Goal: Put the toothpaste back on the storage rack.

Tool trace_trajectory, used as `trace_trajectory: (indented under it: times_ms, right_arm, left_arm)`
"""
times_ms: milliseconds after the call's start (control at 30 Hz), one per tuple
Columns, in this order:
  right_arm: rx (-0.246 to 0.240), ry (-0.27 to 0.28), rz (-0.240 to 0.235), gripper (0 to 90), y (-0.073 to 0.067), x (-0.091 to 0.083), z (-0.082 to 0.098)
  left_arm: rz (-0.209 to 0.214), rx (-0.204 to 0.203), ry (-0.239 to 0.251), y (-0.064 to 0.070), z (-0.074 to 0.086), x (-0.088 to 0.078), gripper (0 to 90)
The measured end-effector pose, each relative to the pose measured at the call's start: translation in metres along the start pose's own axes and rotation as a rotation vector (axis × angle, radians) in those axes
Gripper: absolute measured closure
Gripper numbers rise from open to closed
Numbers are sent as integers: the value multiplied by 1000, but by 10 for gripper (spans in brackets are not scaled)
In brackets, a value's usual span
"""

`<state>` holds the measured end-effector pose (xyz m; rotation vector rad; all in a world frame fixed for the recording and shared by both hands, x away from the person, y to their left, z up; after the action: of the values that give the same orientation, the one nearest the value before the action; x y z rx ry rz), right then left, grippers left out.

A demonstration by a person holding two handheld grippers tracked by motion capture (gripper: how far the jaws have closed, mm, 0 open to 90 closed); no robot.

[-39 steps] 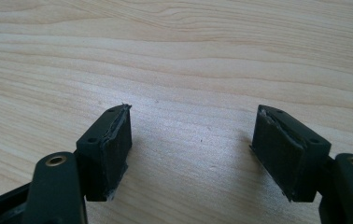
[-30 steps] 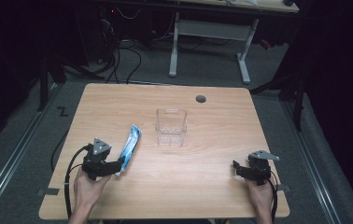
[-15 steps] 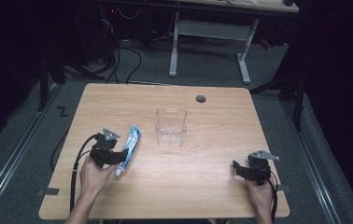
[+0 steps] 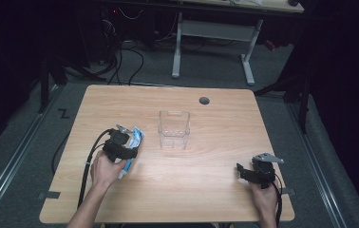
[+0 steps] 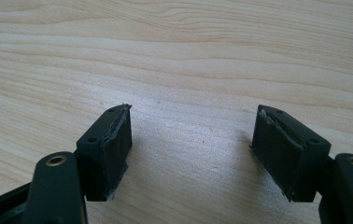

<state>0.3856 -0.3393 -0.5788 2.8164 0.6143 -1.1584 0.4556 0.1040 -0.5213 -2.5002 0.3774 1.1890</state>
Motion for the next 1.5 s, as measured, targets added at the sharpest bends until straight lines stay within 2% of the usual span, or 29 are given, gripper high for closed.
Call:
trace_trajectory:
  times_ms: [167,300,400,433,533,633,733,800,1000,1067,1267,1367,1500]
  right_arm:
    - [0,0,-1,284,0,0,0]
    - [-1,0,-2,284,0,0,0]
    - [-2,0,-2,284,0,0,0]
    - [-2,0,-2,284,0,0,0]
    - [-2,0,-2,284,0,0,0]
    - [-2,-1,-2,284,0,0,0]
    - [-1,-1,-3,284,-1,0,0]
    - [-3,-1,-3,284,0,0,0]
    - [-2,-1,-4,284,-1,0,0]
    - [-3,-1,-4,284,-1,0,0]
    - [-5,-1,-7,284,-1,0,0]
    - [-5,-1,-8,284,-2,0,0]
    - [-5,-1,-9,284,-2,0,0]
  left_arm:
    - [0,4,-7,4,-6,5,388]
    - [-28,52,-38,12,-13,13,367]
    - [-38,63,-45,15,-16,16,363]
    - [-38,60,-54,17,-17,18,363]
    - [-74,92,-88,20,-18,25,355]
    - [-90,107,-118,24,-19,30,344]
    - [-104,105,-123,27,-22,33,343]
    - [-107,102,-145,29,-25,37,345]
    - [-137,84,-184,29,-24,50,363]
    - [-145,83,-184,29,-24,51,369]
    - [-158,57,-187,22,-25,56,390]
    - [-155,37,-216,15,-22,61,417]
    - [-155,33,-227,13,-21,66,460]
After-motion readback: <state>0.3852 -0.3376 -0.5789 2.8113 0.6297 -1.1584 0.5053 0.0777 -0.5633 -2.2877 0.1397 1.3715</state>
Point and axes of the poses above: each handheld gripper's, and its own axes: x roughly forward along the jaws, z roughly out of its underside, y roughly to its right, the point moved 7 cm from there along x, roughly forward along the jaws, and after that the axes turned 11 degrees about -z, right-handed, at the moved point
